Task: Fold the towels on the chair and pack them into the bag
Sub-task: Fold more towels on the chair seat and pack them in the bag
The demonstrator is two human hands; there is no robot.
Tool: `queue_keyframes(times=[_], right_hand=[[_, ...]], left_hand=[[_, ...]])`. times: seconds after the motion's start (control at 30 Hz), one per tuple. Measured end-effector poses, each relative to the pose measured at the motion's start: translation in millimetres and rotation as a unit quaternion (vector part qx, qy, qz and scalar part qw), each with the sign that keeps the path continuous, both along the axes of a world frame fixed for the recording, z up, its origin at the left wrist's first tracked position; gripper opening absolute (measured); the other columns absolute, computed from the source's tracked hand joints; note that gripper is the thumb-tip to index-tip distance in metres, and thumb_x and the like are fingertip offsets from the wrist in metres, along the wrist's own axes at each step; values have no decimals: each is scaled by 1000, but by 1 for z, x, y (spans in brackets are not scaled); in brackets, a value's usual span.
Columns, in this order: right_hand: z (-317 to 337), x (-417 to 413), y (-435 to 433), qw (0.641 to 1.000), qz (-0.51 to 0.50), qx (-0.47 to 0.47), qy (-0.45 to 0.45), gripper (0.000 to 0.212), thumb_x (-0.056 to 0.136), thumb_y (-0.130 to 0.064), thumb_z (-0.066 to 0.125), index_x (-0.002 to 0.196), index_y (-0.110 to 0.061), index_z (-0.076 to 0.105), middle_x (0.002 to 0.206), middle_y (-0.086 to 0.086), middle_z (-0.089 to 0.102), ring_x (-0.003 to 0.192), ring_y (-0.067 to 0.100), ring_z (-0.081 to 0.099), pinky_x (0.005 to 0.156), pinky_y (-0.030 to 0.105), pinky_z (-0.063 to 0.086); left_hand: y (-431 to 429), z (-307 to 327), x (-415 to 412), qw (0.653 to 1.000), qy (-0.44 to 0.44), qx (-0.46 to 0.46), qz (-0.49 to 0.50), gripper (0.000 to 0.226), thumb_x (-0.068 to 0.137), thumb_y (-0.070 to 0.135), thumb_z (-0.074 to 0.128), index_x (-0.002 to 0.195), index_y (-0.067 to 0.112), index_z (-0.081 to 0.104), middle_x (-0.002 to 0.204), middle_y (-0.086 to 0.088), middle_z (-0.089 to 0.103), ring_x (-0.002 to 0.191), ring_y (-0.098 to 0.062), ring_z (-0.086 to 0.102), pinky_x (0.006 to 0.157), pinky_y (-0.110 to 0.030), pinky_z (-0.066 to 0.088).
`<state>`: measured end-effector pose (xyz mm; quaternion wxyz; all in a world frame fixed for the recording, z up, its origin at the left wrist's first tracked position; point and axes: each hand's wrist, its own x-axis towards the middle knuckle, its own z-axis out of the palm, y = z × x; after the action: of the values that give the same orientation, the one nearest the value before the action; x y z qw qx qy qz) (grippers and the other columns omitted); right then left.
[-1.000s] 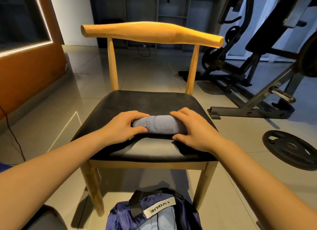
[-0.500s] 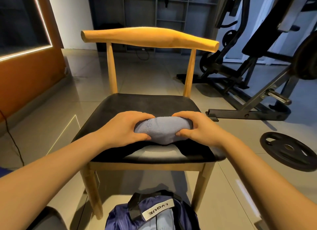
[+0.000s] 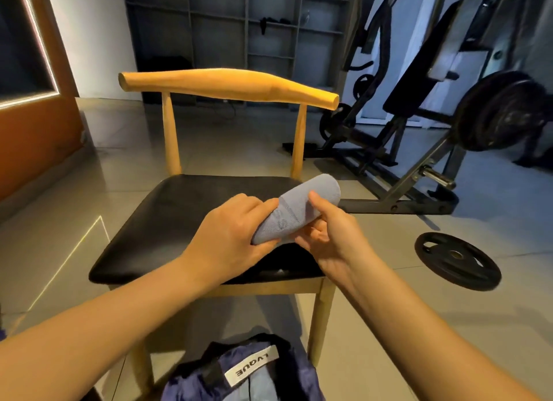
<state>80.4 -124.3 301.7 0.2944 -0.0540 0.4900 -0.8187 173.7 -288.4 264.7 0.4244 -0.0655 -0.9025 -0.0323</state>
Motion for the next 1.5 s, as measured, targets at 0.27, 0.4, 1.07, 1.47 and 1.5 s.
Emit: queue_keyframes(times=[0.27, 0.4, 1.07, 1.47, 1.5], right_hand=[[-6, 3, 40, 998, -32, 5, 53, 26, 96, -18, 66, 120, -9, 61, 109, 17, 72, 100, 32, 71, 76, 42, 62], [-10, 5, 61, 977, 71, 116, 166, 24, 97, -17, 64, 120, -11, 66, 104, 11, 73, 93, 23, 71, 79, 39, 60], [-58, 65, 93, 943, 202, 223, 145, 33, 89, -21, 75, 118, -6, 66, 102, 14, 75, 86, 25, 70, 80, 41, 59], [-78, 106, 114, 931, 216, 258, 141, 42, 87, -10, 78, 124, -4, 60, 99, 17, 74, 75, 22, 73, 62, 32, 59], [-79, 110, 113, 931, 215, 260, 137, 42, 88, -16, 77, 125, -5, 60, 101, 17, 74, 77, 23, 73, 64, 33, 59]], left_hand=[[53, -12, 15, 992, -69, 94, -56, 63, 84, 63, 67, 126, 15, 70, 105, 6, 71, 89, -10, 63, 78, -31, 55], [61, 11, 7, 892, -132, 424, -89, 75, 72, 70, 72, 130, 22, 67, 114, 10, 71, 103, 1, 67, 93, -20, 52], [67, 11, 31, 750, -350, 558, -59, 17, 94, 25, 74, 99, 10, 80, 93, -5, 77, 78, -12, 69, 62, -21, 54], [72, -10, 78, 696, -415, 581, -74, 19, 99, 20, 67, 111, 5, 70, 73, 3, 72, 56, -7, 65, 78, -33, 61], [71, -14, 79, 695, -418, 581, -73, 20, 100, 21, 66, 111, 5, 70, 73, 2, 71, 56, -8, 64, 76, -32, 60]])
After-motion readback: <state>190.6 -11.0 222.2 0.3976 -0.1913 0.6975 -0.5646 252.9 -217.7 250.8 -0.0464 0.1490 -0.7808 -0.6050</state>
